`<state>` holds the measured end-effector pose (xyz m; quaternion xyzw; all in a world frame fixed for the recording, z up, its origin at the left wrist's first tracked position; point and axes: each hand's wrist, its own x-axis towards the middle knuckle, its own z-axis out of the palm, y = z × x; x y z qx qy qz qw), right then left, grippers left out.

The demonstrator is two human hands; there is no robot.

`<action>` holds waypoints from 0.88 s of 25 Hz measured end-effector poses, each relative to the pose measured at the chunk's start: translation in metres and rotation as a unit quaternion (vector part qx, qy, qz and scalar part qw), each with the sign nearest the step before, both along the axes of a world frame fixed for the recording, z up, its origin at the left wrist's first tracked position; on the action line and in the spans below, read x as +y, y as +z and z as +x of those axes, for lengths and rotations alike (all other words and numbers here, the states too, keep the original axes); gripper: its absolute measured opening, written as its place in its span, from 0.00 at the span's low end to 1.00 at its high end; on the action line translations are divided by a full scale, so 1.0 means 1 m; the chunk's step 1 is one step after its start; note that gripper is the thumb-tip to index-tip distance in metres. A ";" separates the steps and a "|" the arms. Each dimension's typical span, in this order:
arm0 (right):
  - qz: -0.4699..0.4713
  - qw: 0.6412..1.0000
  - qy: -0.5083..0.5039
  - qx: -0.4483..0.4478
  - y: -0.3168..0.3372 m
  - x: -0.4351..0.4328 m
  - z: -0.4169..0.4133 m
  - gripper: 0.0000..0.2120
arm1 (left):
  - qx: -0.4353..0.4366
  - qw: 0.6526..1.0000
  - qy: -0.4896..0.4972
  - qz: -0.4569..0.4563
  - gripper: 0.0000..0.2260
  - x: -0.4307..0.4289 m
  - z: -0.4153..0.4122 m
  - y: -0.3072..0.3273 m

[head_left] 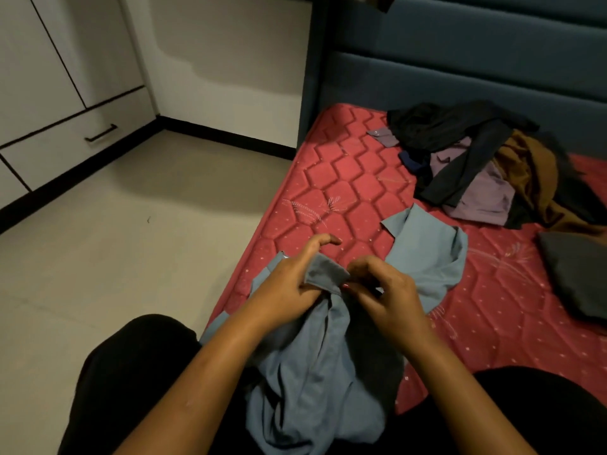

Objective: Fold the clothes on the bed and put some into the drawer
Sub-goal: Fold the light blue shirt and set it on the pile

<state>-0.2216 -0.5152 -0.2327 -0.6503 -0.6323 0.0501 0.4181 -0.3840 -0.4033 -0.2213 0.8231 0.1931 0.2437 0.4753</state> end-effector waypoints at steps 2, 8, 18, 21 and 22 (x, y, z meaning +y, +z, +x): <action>0.008 1.000 -0.008 0.010 0.000 -0.001 0.001 0.07 | 0.030 0.998 0.004 0.062 0.27 -0.001 0.001 -0.002; 0.042 0.998 0.018 -0.052 0.004 -0.001 -0.006 0.07 | 0.043 0.995 0.021 0.087 0.22 -0.009 0.005 0.004; -0.003 1.000 -0.029 0.001 0.004 -0.001 -0.004 0.14 | 0.040 0.998 -0.017 0.035 0.17 -0.014 0.001 0.012; -0.002 0.999 -0.030 -0.018 0.003 -0.001 -0.010 0.13 | 0.025 1.000 -0.004 0.011 0.11 -0.014 0.003 0.012; -0.005 0.999 -0.033 -0.012 0.002 -0.001 -0.009 0.14 | 0.016 1.000 0.001 0.000 0.10 -0.013 0.004 0.010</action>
